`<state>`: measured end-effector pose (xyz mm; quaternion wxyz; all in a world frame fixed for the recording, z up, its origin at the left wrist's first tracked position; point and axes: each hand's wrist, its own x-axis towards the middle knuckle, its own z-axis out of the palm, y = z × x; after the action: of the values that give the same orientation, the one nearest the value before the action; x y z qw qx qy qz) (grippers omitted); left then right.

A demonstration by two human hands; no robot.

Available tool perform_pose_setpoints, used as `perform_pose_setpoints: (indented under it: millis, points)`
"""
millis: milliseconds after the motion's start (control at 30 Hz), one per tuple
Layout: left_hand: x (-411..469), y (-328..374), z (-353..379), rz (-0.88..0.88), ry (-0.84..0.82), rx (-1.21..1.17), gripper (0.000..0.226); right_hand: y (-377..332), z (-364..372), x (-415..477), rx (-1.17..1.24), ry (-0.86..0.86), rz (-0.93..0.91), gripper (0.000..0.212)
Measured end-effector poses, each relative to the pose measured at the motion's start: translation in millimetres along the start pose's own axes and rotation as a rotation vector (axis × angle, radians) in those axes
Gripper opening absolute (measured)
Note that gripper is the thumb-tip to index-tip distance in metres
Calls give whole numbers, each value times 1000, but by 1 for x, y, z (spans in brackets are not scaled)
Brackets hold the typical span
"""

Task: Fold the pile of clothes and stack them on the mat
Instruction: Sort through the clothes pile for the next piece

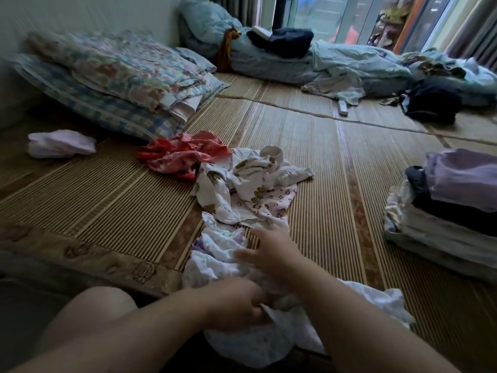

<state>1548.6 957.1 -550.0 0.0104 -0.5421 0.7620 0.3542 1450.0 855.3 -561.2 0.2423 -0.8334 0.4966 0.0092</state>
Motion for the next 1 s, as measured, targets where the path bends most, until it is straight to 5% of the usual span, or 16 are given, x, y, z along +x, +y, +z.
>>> perform_pose_setpoints:
  millis: [100, 200, 267, 367, 467, 567, 667, 767, 867, 1000]
  points:
    - [-3, -14, 1, 29, 16, -127, 39, -11, 7, 7, 8, -62, -16, 48]
    - [-9, -20, -12, 41, 142, -279, 21, -11, -1, 0, 153, -126, -1, 23]
    - [-15, -24, -28, -16, 462, -417, 6, -5, -18, -12, 565, -88, 53, 18]
    - [-14, -42, -48, -272, 859, -494, 25, 7, -51, -37, 1243, -34, 128, 14]
    - [2, -44, -57, -435, 554, -545, 75, 17, -77, -55, 1522, -40, -11, 35]
    - [18, -21, -58, -386, 230, -550, 86, 28, -100, -74, 1608, -36, -86, 47]
    - [31, 4, -54, -274, 131, -533, 85, 43, -120, -94, 1744, -51, -192, 58]
    - [44, 35, -48, -35, 92, -883, 101, 53, -131, -112, 1824, -173, -313, 55]
    - [55, 68, -42, 183, 41, -977, 66, 55, -134, -130, 1792, -308, -310, 44]
    - [56, 84, -40, 187, 65, -664, 3, 70, -139, -146, 1672, 131, -87, 34]
